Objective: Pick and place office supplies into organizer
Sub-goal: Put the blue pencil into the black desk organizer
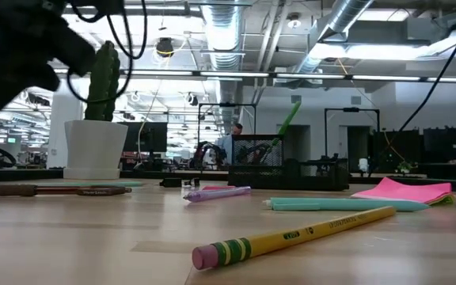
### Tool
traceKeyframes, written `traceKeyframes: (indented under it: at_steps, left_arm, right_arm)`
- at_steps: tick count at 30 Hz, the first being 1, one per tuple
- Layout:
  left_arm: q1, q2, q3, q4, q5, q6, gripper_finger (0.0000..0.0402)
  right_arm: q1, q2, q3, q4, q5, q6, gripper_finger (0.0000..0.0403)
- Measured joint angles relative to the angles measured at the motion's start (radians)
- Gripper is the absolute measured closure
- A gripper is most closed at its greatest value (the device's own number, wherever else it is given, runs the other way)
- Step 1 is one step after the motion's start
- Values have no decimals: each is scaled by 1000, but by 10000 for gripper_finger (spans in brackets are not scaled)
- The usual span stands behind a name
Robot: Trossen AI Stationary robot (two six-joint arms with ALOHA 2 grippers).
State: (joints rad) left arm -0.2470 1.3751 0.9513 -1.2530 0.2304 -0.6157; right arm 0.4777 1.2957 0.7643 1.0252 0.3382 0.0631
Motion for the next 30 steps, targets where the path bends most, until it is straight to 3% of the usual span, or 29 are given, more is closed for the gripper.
traceKeyframes:
  at_steps: [4,8,11,16,21,26,30]
  left_arm:
    - [-10,-63,0,-154,-79,-91,246]
    - [-70,-196,0,-182,-153,-272,250]
    - [-146,-317,-23,-101,-237,-445,250]
    - [-243,-462,-166,201,-395,-651,250]
    - [-251,-458,-339,414,-362,-696,250]
    - [-235,-385,-427,431,-345,-749,251]
    - [-220,-348,-432,437,-385,-703,257]
  right_arm:
    - [-3,0,0,0,3,0,305]
    - [-3,0,0,0,3,-1,305]
    - [-3,0,0,0,3,-2,305]
    - [-14,0,0,0,3,-9,305]
    - [-31,0,0,0,3,-10,305]
    - [-36,0,0,0,3,-10,305]
    - [-36,0,0,0,3,-10,305]
